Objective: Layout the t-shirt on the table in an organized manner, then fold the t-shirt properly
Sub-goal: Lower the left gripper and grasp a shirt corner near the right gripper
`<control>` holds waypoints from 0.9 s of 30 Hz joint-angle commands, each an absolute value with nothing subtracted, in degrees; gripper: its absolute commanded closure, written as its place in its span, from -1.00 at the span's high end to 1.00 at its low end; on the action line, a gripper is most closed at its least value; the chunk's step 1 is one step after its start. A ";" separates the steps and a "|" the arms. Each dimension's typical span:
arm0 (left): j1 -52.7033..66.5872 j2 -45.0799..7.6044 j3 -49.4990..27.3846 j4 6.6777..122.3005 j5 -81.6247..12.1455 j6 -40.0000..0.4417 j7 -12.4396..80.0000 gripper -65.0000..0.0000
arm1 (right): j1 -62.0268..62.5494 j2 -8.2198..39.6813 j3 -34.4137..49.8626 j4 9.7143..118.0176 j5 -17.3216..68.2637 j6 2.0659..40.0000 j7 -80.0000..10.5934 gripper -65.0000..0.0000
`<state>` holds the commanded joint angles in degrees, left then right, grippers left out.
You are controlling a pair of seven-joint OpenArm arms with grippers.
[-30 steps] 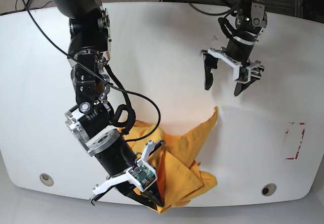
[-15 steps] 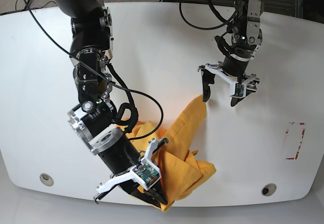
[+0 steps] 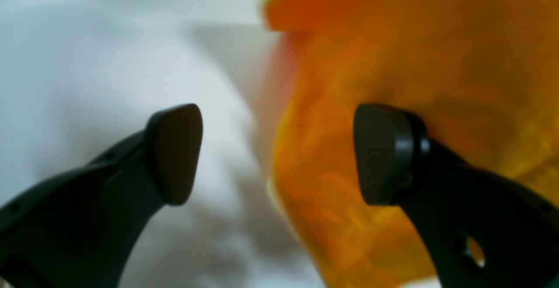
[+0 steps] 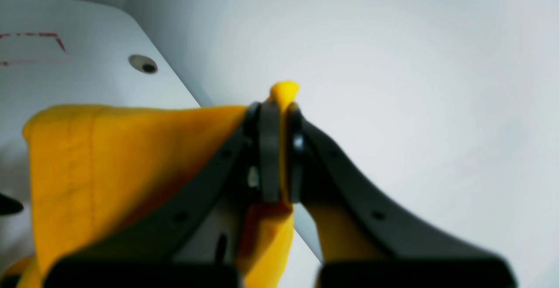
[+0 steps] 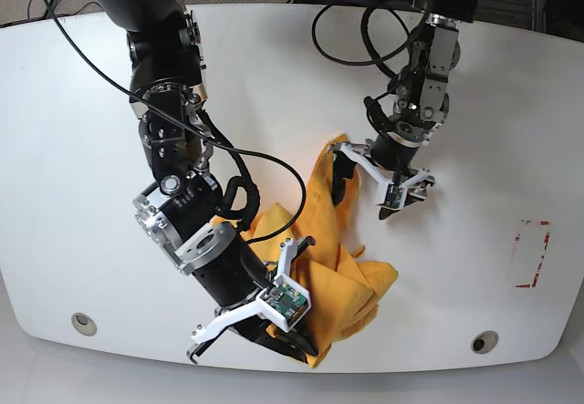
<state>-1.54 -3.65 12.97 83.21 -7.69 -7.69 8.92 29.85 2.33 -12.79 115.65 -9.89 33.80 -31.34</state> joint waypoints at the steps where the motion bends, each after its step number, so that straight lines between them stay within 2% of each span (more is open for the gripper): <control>1: -1.80 -3.56 13.58 82.68 -7.69 -7.69 8.92 0.59 | 29.85 2.33 -12.79 115.65 -9.89 33.80 -31.34 -1.00; 9: -2.86 -0.84 14.90 78.11 -7.69 -7.78 8.92 0.55 | 29.76 2.33 -12.79 115.65 -9.89 33.80 -31.43 -1.00; 11: -2.86 -0.66 14.99 77.93 -7.69 -7.78 8.92 0.40 | 29.76 2.33 -12.79 115.65 -9.89 33.71 -31.43 -1.00; 15: -3.03 0.75 14.99 76.18 -7.69 -7.87 8.92 -0.34 | 29.76 2.33 -12.79 115.65 -9.89 33.71 -31.43 -1.00; 17: -3.74 0.84 14.99 75.47 -7.69 -7.87 8.92 -0.54 | 29.76 2.33 -12.79 115.65 -9.89 33.71 -31.43 -1.00; 23: -4.44 1.19 16.48 74.33 -7.87 -7.87 8.92 -0.92 | 29.93 2.33 -12.79 115.65 -9.89 33.80 -31.43 -1.00; 27: -3.38 1.01 17.98 77.23 -7.87 -7.87 9.19 -0.92 | 29.93 2.33 -12.70 115.65 -9.89 33.71 -31.52 -1.00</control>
<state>-3.38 1.01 17.98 77.23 -7.87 -7.87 9.19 29.93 2.33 -12.70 115.65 -9.89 33.71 -31.52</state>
